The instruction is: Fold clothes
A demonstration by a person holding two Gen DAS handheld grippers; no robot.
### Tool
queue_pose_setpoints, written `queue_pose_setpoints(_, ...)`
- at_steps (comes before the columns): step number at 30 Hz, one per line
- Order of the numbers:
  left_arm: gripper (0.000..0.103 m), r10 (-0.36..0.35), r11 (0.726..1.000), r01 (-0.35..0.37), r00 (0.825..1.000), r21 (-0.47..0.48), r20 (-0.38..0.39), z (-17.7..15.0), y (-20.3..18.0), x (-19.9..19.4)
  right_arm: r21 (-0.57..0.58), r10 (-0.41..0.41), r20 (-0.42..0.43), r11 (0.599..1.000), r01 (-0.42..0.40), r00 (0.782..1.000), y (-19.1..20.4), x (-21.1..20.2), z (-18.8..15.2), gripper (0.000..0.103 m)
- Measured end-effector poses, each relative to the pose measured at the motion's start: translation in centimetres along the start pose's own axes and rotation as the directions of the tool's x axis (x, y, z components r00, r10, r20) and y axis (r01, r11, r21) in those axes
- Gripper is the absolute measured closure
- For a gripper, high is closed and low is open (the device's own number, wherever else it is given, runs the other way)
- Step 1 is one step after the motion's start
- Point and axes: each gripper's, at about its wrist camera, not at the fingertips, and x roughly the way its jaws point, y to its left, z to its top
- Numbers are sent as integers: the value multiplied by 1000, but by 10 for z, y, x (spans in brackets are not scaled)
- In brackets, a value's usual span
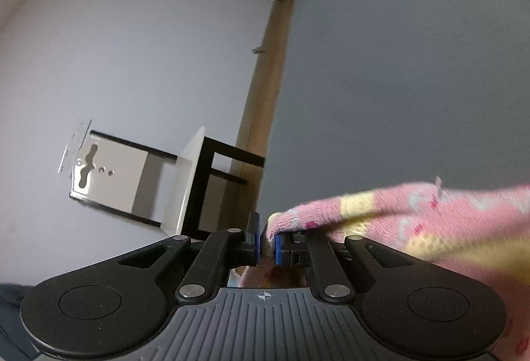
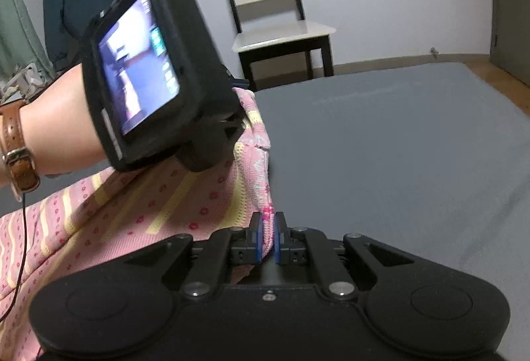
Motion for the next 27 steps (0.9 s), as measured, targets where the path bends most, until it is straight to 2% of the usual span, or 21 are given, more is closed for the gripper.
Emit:
queue_pose_setpoints(3, 93, 22, 1000, -21, 998, -20, 53, 5, 18, -2, -2, -44, 35, 999, 44, 998, -2, -14, 0, 96)
queue_pose_setpoints(5, 93, -17, 1000, 17, 999, 4, 38, 4, 16, 12, 26, -49, 2, 998, 49, 999, -8, -12, -5, 96)
queue_pose_setpoints(8, 93, -111, 984, 108, 994, 141, 11, -4, -6, 18, 30, -60, -50, 998, 62, 997, -10, -5, -17, 96)
queue_pose_setpoints(9, 93, -114, 975, 112, 993, 193, -1, -7, -12, 19, 27, -63, -54, 998, 65, 997, -9, -5, -20, 96)
queue_pose_setpoints(11, 85, -96, 956, 86, 995, 281, 20, -17, -18, 16, 37, -59, -57, 997, 61, 997, -10, -8, -20, 96)
queue_pose_setpoints(12, 69, -88, 949, 76, 996, 307, 28, -20, -16, 14, 44, -56, -58, 997, 59, 997, -10, -8, -20, 96)
queue_pose_setpoints(13, 43, -74, 947, 59, 997, 315, 37, -22, -12, 11, 50, -54, -58, 997, 57, 997, -11, -5, -20, 96)
queue_pose_setpoints(14, 30, -55, 950, 37, 997, 310, 47, -23, -5, 6, 54, -52, -58, 997, 55, 997, -12, -3, -19, 96)
queue_pose_setpoints(15, 10, -38, 956, 20, 998, 292, 57, -25, 5, 1, 57, -51, -58, 997, 54, 997, -13, -1, -18, 96)
queue_pose_setpoints(16, 3, -30, 963, 13, 998, 269, 60, -27, 16, -5, 62, -48, -59, 997, 52, 997, -13, 1, -16, 96)
queue_pose_setpoints(18, 3, -60, 972, 48, 997, 229, 45, -36, 42, -14, 77, -40, -60, 996, 44, 997, -14, 1, -14, 96)
queue_pose_setpoints(22, 3, -79, 985, 86, 996, 151, -49, -65, 82, -35, 90, -34, -61, 995, 40, 998, -15, 5, -11, 96)
queue_pose_setpoints(24, 3, -120, 986, 127, 991, 104, -66, -83, 94, -53, 97, -35, -64, 994, 41, 997, -16, 13, -5, 96)
queue_pose_setpoints(27, 3, -174, 985, 173, 980, -24, -95, -114, 105, -95, 113, -32, -66, 993, 39, 997, -16, 11, -4, 95)
